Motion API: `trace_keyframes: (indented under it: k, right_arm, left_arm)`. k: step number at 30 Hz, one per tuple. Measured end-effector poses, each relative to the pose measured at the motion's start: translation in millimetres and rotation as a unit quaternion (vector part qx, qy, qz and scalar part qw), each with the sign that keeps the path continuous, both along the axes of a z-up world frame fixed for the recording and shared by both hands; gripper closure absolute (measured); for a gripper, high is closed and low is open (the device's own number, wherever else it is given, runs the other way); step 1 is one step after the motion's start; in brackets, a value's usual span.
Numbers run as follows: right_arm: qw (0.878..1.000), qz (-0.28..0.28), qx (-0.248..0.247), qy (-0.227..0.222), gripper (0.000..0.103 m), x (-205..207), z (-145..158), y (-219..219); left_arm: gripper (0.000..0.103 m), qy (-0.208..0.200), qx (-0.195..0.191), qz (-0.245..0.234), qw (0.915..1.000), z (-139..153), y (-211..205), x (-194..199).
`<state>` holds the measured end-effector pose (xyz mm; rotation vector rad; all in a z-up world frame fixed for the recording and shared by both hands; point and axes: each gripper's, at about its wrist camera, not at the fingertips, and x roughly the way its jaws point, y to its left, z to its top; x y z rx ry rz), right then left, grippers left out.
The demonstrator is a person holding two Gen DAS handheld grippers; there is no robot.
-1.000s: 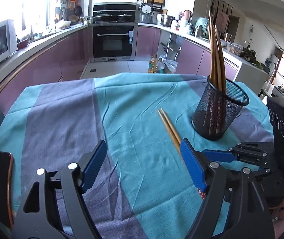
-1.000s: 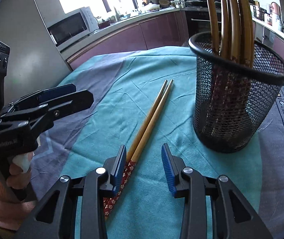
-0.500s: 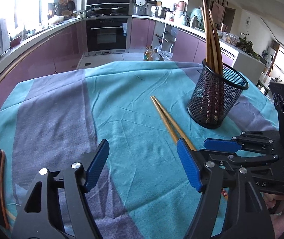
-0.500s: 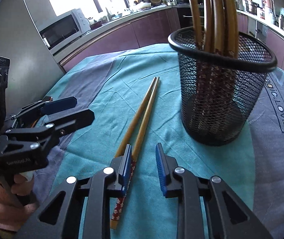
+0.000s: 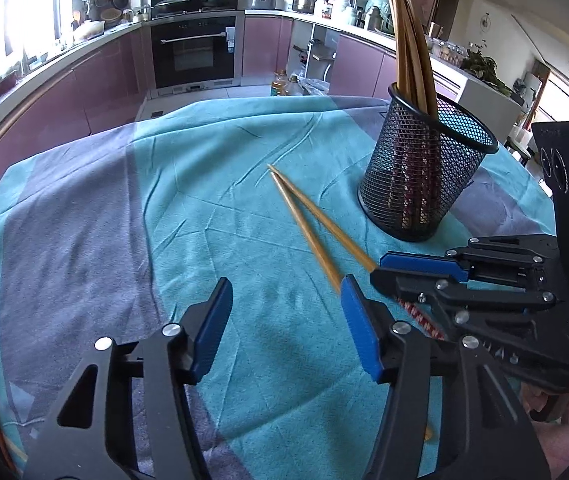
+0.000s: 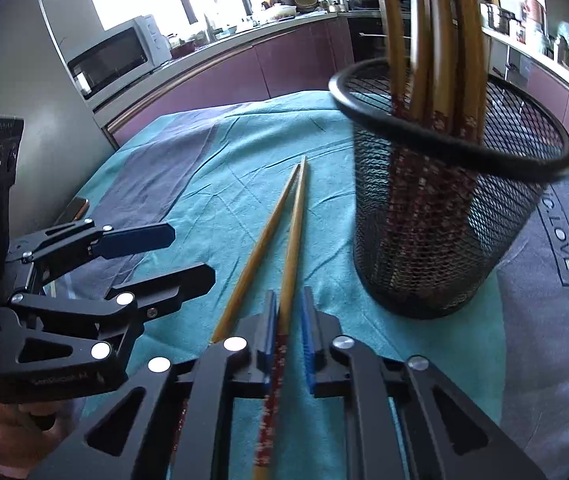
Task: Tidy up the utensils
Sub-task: 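Grasp a chopstick with the left gripper while the right gripper grasps the other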
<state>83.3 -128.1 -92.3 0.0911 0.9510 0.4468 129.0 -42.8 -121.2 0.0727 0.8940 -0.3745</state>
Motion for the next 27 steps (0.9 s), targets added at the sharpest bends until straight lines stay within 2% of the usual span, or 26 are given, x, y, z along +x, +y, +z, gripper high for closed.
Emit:
trace_keyframes:
  k: [7,11,13,19,27]
  right_arm:
    - [0.999,-0.016,0.028,0.002,0.097,-7.9,1.6,-17.7]
    - [0.999,-0.005,0.041,-0.004,0.097,-13.4,7.5,-22.6]
    - [0.999,0.004,0.042,-0.007,0.097,-15.2,10.0,-22.1]
    - [0.999,0.019,0.041,-0.004,0.097,-16.4,8.4,-21.1]
    - [0.999,0.025,0.030,0.009,0.097,-14.0,-0.7,-18.6]
  left_arm:
    - [0.063,0.016,0.000,-0.020,0.9997,-6.3,-15.3,5.8]
    - [0.068,0.021,0.002,-0.034,0.9992,-8.2,-28.2,11.4]
    - [0.075,0.025,0.006,-0.040,0.9989,-10.8,-32.5,13.9]
    - [0.089,0.031,0.015,-0.050,0.9981,-15.0,-39.0,15.2]
    - [0.093,0.028,0.024,-0.052,0.9980,-14.1,-36.4,4.1]
